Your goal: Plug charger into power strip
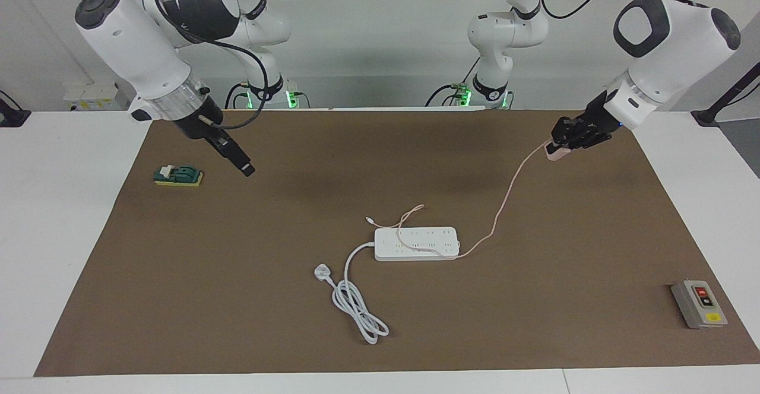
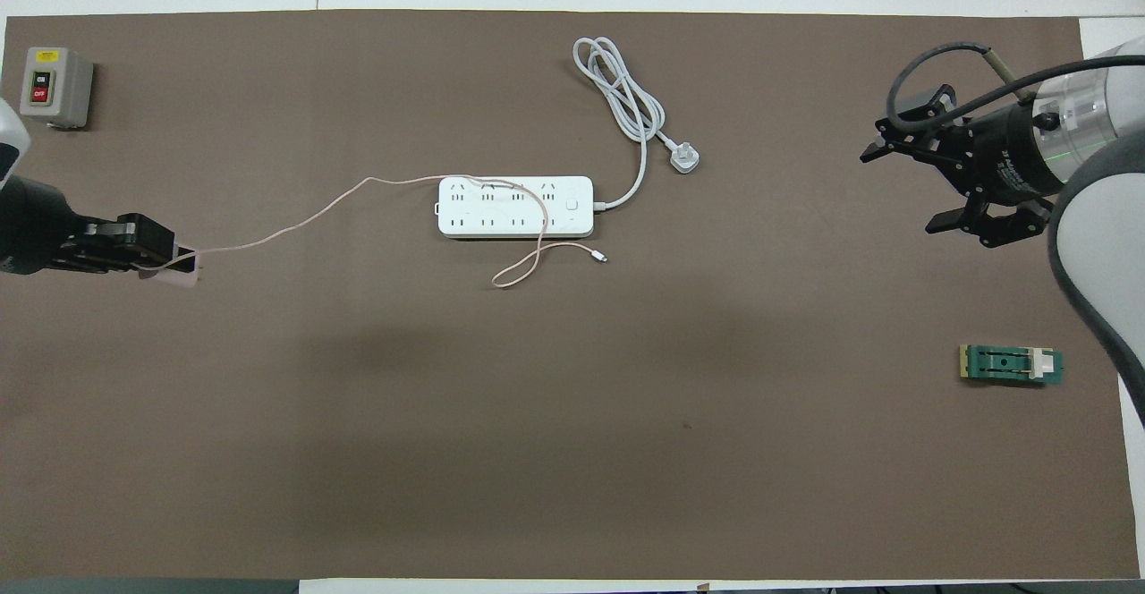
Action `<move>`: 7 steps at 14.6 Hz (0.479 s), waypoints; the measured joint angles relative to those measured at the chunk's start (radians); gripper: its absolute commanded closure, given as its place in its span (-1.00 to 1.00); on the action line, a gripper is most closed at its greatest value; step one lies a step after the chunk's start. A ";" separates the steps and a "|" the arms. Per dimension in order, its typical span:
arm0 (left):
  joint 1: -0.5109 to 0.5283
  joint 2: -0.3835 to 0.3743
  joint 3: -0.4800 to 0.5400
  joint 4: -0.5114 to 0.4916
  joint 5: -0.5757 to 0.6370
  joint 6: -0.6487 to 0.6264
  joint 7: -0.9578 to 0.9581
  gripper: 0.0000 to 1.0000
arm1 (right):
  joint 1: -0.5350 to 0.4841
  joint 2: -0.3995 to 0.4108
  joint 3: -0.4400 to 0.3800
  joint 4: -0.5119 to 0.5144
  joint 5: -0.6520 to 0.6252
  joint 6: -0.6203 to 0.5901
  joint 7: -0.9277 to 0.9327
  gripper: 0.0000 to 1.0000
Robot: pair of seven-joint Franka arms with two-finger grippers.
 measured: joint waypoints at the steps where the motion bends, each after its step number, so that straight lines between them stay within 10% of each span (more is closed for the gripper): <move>1: 0.030 0.001 0.000 0.005 0.027 -0.007 0.038 1.00 | -0.004 -0.003 0.000 0.000 -0.022 -0.001 -0.073 -1.00; 7: 0.126 0.002 0.002 0.037 0.162 0.011 0.117 1.00 | -0.046 -0.036 0.000 0.000 -0.100 -0.035 -0.506 -1.00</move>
